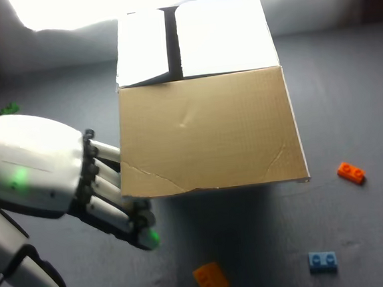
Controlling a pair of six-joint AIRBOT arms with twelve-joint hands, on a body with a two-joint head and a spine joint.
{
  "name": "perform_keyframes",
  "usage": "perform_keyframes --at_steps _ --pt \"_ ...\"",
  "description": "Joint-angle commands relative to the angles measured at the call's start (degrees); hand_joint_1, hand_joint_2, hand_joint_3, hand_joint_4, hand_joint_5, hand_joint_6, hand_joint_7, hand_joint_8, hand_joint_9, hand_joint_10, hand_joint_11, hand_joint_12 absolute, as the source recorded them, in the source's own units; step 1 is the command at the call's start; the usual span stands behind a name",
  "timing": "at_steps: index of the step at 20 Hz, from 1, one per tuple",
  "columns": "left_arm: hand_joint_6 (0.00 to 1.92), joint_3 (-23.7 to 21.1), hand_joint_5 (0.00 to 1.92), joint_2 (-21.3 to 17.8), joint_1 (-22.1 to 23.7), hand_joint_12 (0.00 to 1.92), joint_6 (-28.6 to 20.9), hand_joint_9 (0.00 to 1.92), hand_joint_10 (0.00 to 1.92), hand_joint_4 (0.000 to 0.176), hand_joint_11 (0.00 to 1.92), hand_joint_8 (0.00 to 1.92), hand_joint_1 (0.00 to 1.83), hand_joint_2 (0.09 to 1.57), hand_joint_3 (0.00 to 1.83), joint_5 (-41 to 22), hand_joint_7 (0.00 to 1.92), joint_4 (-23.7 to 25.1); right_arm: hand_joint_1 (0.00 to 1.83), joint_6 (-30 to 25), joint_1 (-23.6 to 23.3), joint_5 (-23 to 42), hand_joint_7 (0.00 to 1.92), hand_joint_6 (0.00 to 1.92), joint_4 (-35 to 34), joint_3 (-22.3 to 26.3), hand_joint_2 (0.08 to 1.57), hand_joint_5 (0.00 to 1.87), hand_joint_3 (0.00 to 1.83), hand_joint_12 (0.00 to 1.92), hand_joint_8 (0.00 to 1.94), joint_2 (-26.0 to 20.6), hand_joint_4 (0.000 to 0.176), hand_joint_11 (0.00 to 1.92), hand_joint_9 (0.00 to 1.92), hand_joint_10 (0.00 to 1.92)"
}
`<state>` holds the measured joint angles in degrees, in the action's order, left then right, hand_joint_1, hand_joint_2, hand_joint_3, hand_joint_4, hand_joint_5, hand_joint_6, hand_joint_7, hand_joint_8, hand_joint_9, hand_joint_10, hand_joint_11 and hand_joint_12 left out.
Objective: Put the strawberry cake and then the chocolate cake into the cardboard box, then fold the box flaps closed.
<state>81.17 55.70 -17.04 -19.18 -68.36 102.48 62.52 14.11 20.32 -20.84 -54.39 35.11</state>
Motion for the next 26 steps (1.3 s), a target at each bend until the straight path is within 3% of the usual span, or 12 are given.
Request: perform_keyframes --at_steps 1,4,7,8,10,19,23,26 --pt "0.0 -0.5 0.3 -0.6 0.2 1.06 0.0 0.42 0.01 0.075 0.01 0.0 0.0 1.16 0.0 -1.4 0.38 -5.0 0.0 0.3 -0.7 6.6 0.24 0.0 0.1 -0.2 1.24 0.25 0.0 0.85 0.0 -0.8 0.0 0.0 0.28 0.02" --pt "0.01 -1.8 0.32 -0.7 0.4 1.07 -0.6 0.44 0.01 0.072 0.03 0.01 0.0 1.16 0.0 -1.1 0.41 -5.6 0.0 0.6 -0.7 6.4 0.26 0.0 0.1 -0.2 1.23 0.26 0.0 0.87 0.01 -0.7 0.0 0.0 0.3 0.03" --pt "0.0 -1.9 0.31 -0.9 1.2 1.07 -1.5 0.42 0.0 0.073 0.02 0.0 0.0 1.17 0.0 -1.0 0.39 -6.6 0.01 0.6 -0.8 6.3 0.23 0.0 0.1 -0.2 1.24 0.23 0.0 0.71 0.0 -0.7 0.0 0.0 0.27 0.01" --pt "0.0 -1.6 0.3 -1.0 1.8 1.07 -1.9 0.42 0.0 0.071 0.02 0.0 0.0 1.17 0.0 -1.0 0.39 -7.0 0.01 0.6 -0.8 6.3 0.22 0.0 0.1 -0.2 1.23 0.23 0.0 0.77 0.0 -0.7 0.0 0.0 0.27 0.01" --pt "0.01 -0.6 0.33 -1.0 3.2 1.07 -3.1 0.45 0.01 0.067 0.04 0.01 0.0 1.17 0.0 -1.1 0.42 -8.0 0.0 0.5 -0.8 6.3 0.23 0.0 0.1 -0.2 1.23 0.23 0.0 0.85 0.0 -0.7 0.0 0.0 0.27 0.01" --pt "0.01 5.7 0.34 -0.4 11.2 1.08 -7.6 0.45 0.01 0.07 0.02 0.01 0.0 1.16 0.0 -1.5 0.43 -11.0 0.03 0.5 -0.8 6.2 0.23 0.0 0.1 -0.2 1.24 0.22 0.0 0.8 0.0 -0.7 0.0 0.0 0.24 0.0" --pt "0.01 8.3 0.34 0.9 14.3 1.06 -9.2 0.44 0.0 0.066 0.01 0.0 0.0 1.17 0.0 -0.9 0.41 -11.1 0.05 0.5 -0.8 6.3 0.25 0.01 0.1 -0.2 1.23 0.24 0.0 0.84 0.01 -0.7 0.0 0.0 0.26 0.01" --pt "0.01 10.5 0.37 2.2 16.4 1.04 -10.1 0.47 0.01 0.071 0.05 0.0 0.0 1.18 0.0 0.4 0.44 -11.2 0.05 0.5 -0.8 6.3 0.26 0.01 0.1 -0.2 1.23 0.24 0.0 0.86 0.0 -0.7 0.0 0.0 0.26 0.01"
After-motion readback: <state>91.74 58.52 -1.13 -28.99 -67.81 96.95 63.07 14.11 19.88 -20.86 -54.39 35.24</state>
